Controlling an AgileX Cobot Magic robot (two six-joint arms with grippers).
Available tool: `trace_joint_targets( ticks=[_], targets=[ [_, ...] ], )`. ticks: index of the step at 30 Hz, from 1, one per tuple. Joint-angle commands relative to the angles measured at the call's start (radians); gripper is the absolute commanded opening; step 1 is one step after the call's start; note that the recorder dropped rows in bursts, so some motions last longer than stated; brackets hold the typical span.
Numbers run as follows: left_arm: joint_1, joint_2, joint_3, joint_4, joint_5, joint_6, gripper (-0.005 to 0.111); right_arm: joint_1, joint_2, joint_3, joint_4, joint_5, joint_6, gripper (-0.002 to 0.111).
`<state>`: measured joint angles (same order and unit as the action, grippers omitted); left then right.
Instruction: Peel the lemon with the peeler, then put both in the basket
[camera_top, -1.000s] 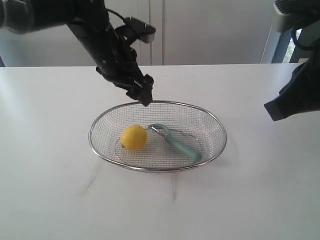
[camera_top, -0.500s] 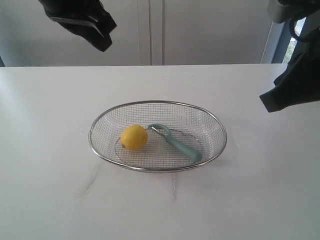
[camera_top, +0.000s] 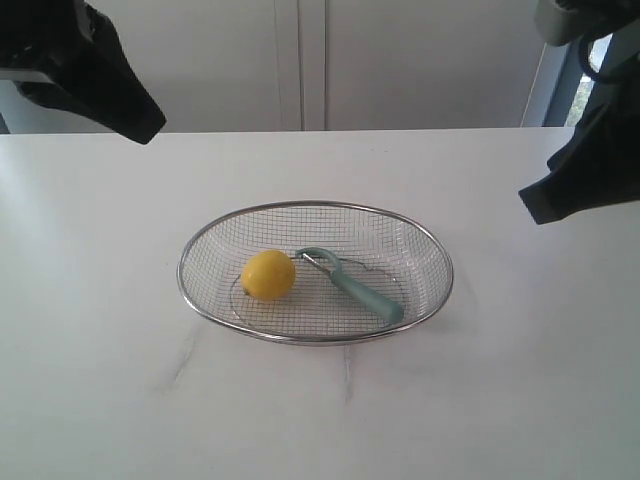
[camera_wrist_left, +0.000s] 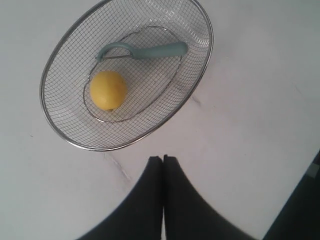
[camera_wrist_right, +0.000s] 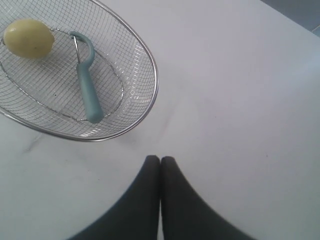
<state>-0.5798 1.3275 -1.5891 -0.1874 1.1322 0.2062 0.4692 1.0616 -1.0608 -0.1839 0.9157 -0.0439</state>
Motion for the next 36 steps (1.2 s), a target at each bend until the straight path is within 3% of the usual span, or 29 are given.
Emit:
trace_joint_targets(
  ticks=[1, 18, 20, 25, 29, 36],
  targets=[
    [0.0, -0.012, 0.006, -0.013, 0.089, 0.0, 0.0, -0.002, -0.007, 0.004, -0.004, -0.004, -0.005, 0.0],
    [0.0, -0.042, 0.006, -0.003, 0.089, 0.008, 0.0, -0.002, -0.007, 0.004, -0.004, -0.004, -0.005, 0.0],
    [0.038, -0.077, 0.006, -0.025, 0.089, 0.008, 0.0, -0.002, -0.007, 0.004, -0.004, -0.004, -0.005, 0.0],
    [0.254, -0.224, 0.006, -0.212, 0.089, -0.031, 0.0, -0.002, -0.007, 0.004, -0.004, -0.004, -0.005, 0.0],
    [0.389, -0.41, 0.05, -0.281, -0.247, -0.048, 0.0, -0.002, -0.007, 0.004, -0.004, -0.004, -0.005, 0.0],
    [0.42, -0.601, 0.294, -0.276, -0.302, 0.127, 0.0, -0.002, -0.007, 0.004, -0.004, -0.004, -0.005, 0.0]
  ],
)
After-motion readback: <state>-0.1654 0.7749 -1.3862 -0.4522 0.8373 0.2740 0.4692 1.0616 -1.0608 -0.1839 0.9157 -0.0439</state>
